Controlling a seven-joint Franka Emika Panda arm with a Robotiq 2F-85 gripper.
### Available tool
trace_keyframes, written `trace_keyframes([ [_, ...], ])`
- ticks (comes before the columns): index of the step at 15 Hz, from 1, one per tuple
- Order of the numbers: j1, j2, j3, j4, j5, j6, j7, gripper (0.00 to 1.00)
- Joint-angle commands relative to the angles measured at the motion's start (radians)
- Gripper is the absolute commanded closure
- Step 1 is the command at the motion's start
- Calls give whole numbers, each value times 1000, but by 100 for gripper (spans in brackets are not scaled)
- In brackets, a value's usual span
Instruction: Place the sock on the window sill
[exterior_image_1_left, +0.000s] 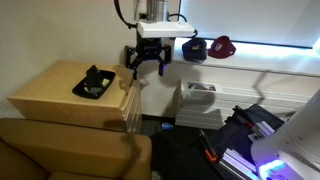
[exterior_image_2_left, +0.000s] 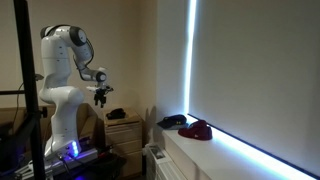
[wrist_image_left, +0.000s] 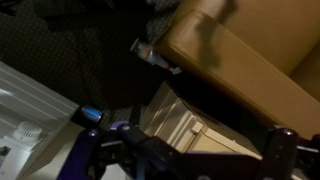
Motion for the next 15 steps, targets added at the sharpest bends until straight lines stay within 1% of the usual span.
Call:
trace_keyframes([
  [1, 50, 245, -26, 218, 22, 86, 150, 0],
  [2, 70, 298, -35, 283, 11, 91, 193, 0],
  [3, 89, 324, -41, 340, 15, 68, 196, 0],
  [4, 85, 233, -51, 217, 21, 87, 151, 0],
  [5, 97, 267, -58, 258, 22, 86, 157, 0],
  [8, 104, 266, -66, 249, 20, 86, 158, 0],
  [9, 112, 288, -85, 248, -28, 86, 187, 0],
  [12, 152, 420, -122, 302, -95, 289, 221, 0],
  [14, 199, 505, -160, 360, -149, 430, 256, 0],
  [15, 235, 547, -189, 397, -178, 496, 283, 0],
])
